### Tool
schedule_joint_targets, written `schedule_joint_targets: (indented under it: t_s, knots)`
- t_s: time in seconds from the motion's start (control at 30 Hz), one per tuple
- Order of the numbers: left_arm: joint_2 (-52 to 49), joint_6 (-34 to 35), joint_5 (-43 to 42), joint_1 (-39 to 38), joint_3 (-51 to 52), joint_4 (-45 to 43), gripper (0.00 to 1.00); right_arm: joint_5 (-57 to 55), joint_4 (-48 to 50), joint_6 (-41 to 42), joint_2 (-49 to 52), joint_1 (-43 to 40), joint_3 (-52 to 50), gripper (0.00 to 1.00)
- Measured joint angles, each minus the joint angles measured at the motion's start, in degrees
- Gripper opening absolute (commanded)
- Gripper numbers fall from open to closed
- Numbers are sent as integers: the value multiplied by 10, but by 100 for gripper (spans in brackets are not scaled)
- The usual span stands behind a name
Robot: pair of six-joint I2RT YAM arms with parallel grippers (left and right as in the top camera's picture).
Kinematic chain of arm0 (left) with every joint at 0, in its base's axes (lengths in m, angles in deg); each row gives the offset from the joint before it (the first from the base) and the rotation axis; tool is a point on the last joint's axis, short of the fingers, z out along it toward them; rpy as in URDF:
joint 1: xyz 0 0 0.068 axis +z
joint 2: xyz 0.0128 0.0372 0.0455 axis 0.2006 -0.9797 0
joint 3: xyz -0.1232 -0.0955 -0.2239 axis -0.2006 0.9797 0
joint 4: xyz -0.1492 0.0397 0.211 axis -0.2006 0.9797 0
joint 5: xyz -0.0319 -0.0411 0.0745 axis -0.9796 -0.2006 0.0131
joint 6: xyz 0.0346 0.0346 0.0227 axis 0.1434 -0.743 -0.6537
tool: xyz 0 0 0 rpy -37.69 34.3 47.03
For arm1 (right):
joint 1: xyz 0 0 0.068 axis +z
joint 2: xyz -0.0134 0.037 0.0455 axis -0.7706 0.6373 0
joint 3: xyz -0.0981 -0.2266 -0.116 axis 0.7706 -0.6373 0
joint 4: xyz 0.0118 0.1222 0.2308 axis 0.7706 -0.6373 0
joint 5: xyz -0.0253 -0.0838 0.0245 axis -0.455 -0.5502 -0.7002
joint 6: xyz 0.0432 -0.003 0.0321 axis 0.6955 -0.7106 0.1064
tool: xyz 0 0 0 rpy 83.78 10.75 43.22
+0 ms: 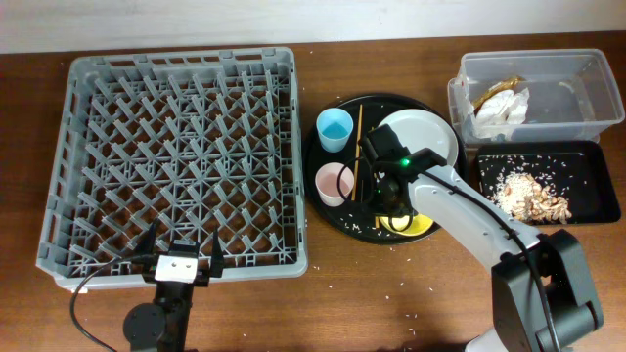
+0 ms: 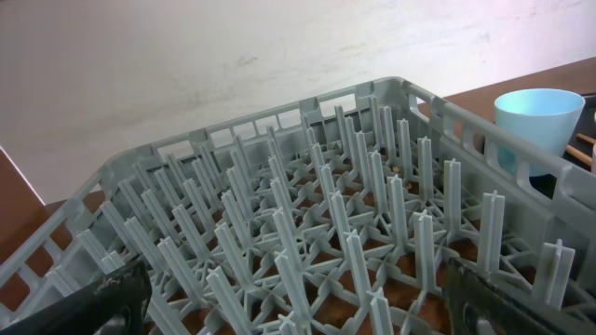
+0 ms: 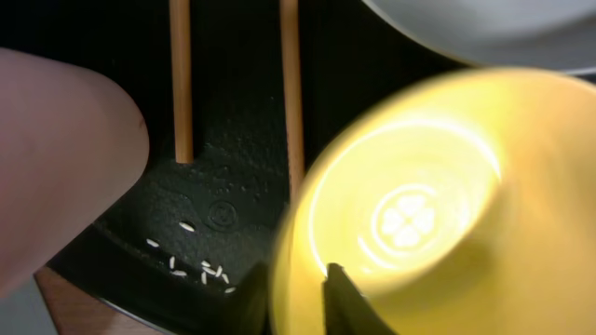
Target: Sort waste into correct bins and load items into the dishwasher rack
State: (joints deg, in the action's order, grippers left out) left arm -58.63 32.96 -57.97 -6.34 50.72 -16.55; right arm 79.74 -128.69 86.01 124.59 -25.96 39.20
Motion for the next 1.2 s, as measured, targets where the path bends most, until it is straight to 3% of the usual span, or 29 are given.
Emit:
schedule_joint_targets:
  t_s: [0.13, 0.23, 0.27, 0.33, 0.43, 0.5, 0.6, 0.67, 0.73, 0.93, 1.03, 1.1, 1.13, 1.2]
  knots:
    - [0, 0, 0, 0, 0, 0, 99, 0, -26, 9, 1, -4, 10, 59]
    - [0, 0, 0, 0, 1, -14, 99, 15, -34, -7, 1, -11, 155, 56]
    - [0, 0, -5, 0, 1, -26, 99, 22, 3, -10, 0, -11, 193, 55]
    - [0, 24, -11, 0, 1, -39, 99, 34, 22, -6, 7, -11, 204, 51]
    - [-40, 72, 6, 0, -51, -37, 99, 67, -2, -6, 74, -10, 203, 28]
    - [-216, 80, 16, 0, -225, -13, 99, 74, -5, -5, 77, -10, 203, 19]
    - [-502, 83, -12, 0, -506, 105, 99, 75, -12, -4, 85, -10, 193, 17]
    - [-630, 83, -25, 0, -619, 163, 99, 74, -23, -4, 101, -11, 193, 12]
    - [-692, 82, -50, 0, -646, 178, 99, 73, -31, -4, 101, -12, 194, 12]
    - [-862, 83, -136, 0, -652, 270, 99, 79, -47, -12, 108, -13, 212, 34]
    - [-916, 83, -170, 0, -652, 282, 99, 96, -98, -43, 110, -20, 256, 34]
    - [-916, 83, -196, 0, -652, 277, 91, 109, -94, -56, 111, -17, 241, 33]
    - [-916, 83, -213, 0, -655, 276, 70, 109, -83, -57, 113, -11, 215, 26]
    - [-916, 104, -236, 0, -678, 279, 62, 112, -61, -58, 115, -4, 174, 7]
